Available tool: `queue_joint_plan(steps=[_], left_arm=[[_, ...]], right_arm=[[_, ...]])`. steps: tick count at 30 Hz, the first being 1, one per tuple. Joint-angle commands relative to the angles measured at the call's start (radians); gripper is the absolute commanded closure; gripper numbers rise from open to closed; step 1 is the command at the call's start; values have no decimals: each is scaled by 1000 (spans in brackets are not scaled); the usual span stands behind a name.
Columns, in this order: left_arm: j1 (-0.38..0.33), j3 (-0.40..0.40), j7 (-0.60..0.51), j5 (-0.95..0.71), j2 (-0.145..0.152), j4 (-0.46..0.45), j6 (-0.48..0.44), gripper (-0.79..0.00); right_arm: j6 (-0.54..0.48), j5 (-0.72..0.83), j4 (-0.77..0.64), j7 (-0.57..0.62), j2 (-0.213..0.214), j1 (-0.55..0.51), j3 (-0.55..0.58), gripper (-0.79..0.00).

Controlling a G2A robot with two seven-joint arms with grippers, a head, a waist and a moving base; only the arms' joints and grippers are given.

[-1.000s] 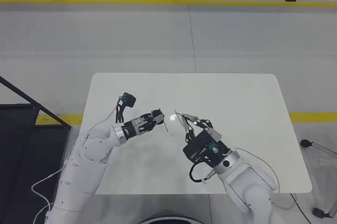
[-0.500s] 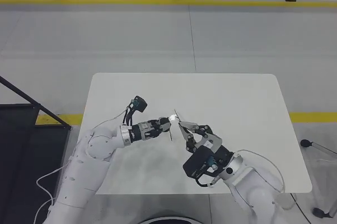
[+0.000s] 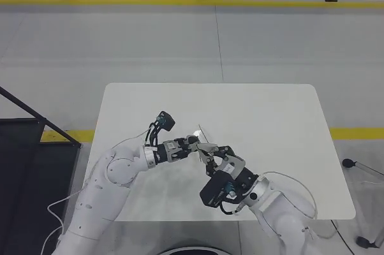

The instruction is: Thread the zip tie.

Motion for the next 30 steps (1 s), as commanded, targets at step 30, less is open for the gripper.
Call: queue_joint_plan(steps=[30], left_arm=[[-16, 20, 60, -57, 21, 13, -44, 0]], right_arm=[[-82, -50, 17, -166, 42, -1, 61, 0]])
